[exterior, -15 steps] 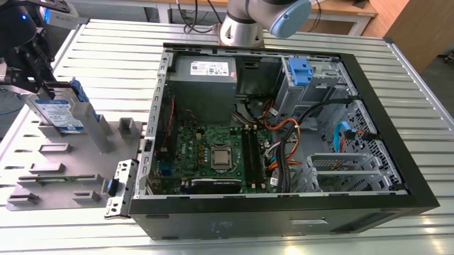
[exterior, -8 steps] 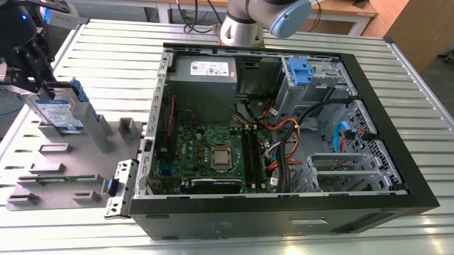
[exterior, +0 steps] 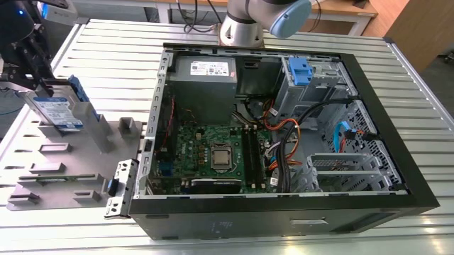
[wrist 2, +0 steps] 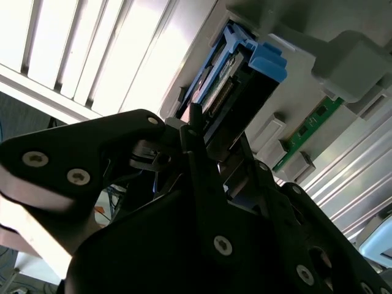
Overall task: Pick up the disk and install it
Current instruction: 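Pick up the disk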
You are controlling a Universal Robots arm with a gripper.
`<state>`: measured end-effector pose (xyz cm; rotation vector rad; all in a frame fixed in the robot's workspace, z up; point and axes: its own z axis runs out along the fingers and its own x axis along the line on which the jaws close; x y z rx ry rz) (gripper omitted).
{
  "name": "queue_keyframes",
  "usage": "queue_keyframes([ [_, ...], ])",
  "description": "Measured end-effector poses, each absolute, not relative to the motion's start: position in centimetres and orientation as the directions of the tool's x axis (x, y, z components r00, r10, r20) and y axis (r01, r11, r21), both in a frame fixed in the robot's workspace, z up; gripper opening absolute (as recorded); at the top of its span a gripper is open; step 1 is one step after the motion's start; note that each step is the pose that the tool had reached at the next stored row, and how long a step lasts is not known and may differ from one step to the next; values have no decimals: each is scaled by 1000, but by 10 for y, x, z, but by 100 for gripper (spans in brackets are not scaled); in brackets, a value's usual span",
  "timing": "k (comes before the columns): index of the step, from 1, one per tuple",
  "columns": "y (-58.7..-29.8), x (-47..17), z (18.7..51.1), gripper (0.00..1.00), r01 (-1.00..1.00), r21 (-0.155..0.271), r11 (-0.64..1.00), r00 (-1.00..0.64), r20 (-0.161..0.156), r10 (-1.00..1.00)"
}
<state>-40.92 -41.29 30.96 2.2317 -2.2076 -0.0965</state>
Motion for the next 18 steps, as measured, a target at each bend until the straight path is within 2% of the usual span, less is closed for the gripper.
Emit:
queue_keyframes([
  [18, -413, -409, 323, 35, -999, 44, -12, 10, -43, -999],
])
